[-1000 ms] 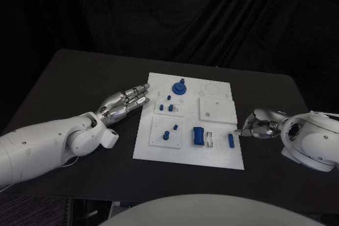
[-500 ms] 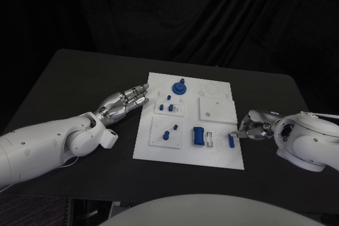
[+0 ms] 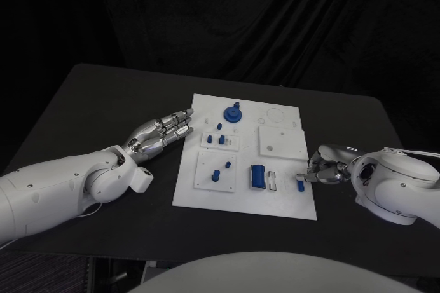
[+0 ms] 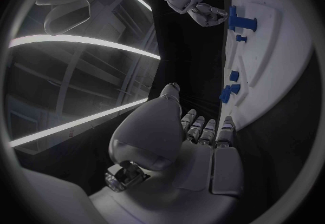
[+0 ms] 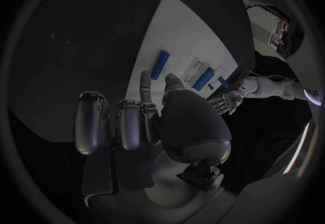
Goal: Assemble the parts on the task board
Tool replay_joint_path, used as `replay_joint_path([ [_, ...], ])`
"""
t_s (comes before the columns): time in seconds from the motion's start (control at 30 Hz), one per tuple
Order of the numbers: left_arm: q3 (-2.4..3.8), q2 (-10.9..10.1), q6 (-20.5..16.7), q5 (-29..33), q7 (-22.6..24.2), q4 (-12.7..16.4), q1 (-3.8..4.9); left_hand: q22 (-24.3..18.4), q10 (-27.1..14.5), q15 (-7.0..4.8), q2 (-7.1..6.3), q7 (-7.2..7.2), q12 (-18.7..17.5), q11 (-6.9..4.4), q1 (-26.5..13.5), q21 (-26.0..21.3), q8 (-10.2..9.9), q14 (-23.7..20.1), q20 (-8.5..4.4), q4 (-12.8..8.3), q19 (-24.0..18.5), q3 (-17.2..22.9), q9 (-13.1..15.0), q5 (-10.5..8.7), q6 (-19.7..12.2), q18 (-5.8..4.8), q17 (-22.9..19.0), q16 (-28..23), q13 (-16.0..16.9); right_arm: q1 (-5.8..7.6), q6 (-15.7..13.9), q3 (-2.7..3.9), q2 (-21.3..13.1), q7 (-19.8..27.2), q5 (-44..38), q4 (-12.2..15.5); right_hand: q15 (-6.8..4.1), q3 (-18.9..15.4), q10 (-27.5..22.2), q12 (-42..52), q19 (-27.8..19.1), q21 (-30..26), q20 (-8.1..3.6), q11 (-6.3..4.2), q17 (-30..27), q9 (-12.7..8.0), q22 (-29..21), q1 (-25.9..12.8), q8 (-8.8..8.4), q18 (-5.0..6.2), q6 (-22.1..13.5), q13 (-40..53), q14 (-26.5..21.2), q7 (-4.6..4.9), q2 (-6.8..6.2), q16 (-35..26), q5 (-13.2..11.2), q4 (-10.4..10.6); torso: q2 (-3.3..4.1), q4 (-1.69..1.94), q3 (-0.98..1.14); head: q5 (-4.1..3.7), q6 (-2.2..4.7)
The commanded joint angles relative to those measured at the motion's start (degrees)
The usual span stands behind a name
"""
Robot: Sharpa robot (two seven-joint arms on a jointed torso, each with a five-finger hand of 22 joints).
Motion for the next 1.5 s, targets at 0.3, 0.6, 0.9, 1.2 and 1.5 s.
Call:
replay_joint_path([
  [0.3, 0.04, 0.07, 0.77, 0.0, 0.83, 0.0, -0.19, -0.02, 0.13, 0.37, 0.52, 0.23, 0.25, 0.33, -0.08, -0.03, 0.38, 0.08, 0.38, -0.27, -0.16, 0.17, 0.06, 0.22, 0.15, 0.8, -0.06, -0.21, 0.09, -2.18, -0.99, -0.02, 0.48, -1.24, -2.29, -0.23, 0.38, 0.21, 5.97, 0.15, 1.38, -0.89, -0.03, 0.06, 5.26, -0.21, 11.56, 1.04, -0.58, -0.04, 0.4, 15.08, 4.07, -0.05, -0.05, -0.63, 0.1, -0.45, -0.01, -0.01, 0.02, 0.0, -0.01],
  [0.6, 0.04, -0.03, 0.77, 0.0, 0.83, 0.01, -0.28, -0.02, 0.13, 0.37, 0.52, 0.23, 0.25, 0.33, -0.08, -0.03, 0.38, 0.08, 0.38, -0.27, -0.16, 0.17, 0.06, 0.22, 0.15, 0.8, -0.06, -0.21, 0.09, -3.1, -2.14, -0.02, 1.13, -1.36, -3.22, -0.78, 0.51, 0.7, 5.97, 0.15, 1.12, -1.45, 0.11, 0.05, 4.66, -0.64, 11.4, 2.85, -1.32, 0.08, 0.45, 15.08, 3.95, -0.02, -0.08, -0.99, 0.12, -1.21, 0.0, -0.02, 0.01, -0.15, -0.01],
  [0.9, 0.04, 0.06, 0.86, 0.0, 0.82, -0.03, -0.39, -0.03, 0.14, 0.38, 0.51, 0.22, 0.24, 0.43, -0.07, -0.03, 0.37, 0.08, 0.38, -0.32, -0.16, 0.19, 0.06, 0.24, 0.14, 0.79, -0.06, -0.21, 0.08, -3.39, -3.57, -0.02, 1.98, -0.99, -3.34, -1.35, 0.5, 2.45, 5.97, 0.15, 0.71, -2.46, 0.15, 0.02, 4.11, -1.49, 11.11, 7.51, -2.65, 0.29, 0.35, 15.08, 3.87, 0.01, 0.96, -1.3, 0.16, -4.3, -0.02, -0.02, 0.04, 0.02, -0.01],
  [1.2, 0.04, 0.04, 0.88, 0.0, 0.75, -0.05, -0.45, 0.0, 0.18, 0.4, 0.52, 0.21, 0.25, 0.5, -0.07, -0.02, 0.37, 0.08, 0.38, -0.35, -0.14, 0.2, 0.06, 0.23, 0.12, 0.78, -0.06, -0.21, 0.09, -3.44, -4.6, -0.02, 2.5, -0.11, -3.36, -1.57, 0.66, 4.12, 5.97, 0.15, 0.35, -3.41, 0.26, 0.22, 4.0, -2.52, 10.86, 11.09, -3.95, 0.46, 0.11, 15.08, 3.86, 0.24, 1.91, -1.33, 0.21, -7.48, -0.02, 0.01, 0.01, 0.05, -0.01],
  [1.5, 0.04, 0.09, 0.97, 0.0, 0.72, -0.13, -0.53, -0.03, 0.25, 0.4, 0.56, 0.16, 0.26, 0.7, -0.07, -0.03, 0.37, 0.08, 0.38, -0.38, -0.15, 0.23, 0.05, 0.22, 0.12, 0.77, -0.06, -0.21, 0.11, -3.44, -5.7, 0.02, 2.17, 1.11, -1.11, -0.41, 0.75, 17.88, 5.97, 0.15, 0.38, -3.62, 0.13, 0.21, 4.98, -4.48, 10.89, 11.17, -5.5, 0.5, 1.86, 15.08, 4.06, 0.62, -1.86, -0.65, 0.69, -8.53, -0.02, -0.02, 0.03, 0.2, -0.01],
])
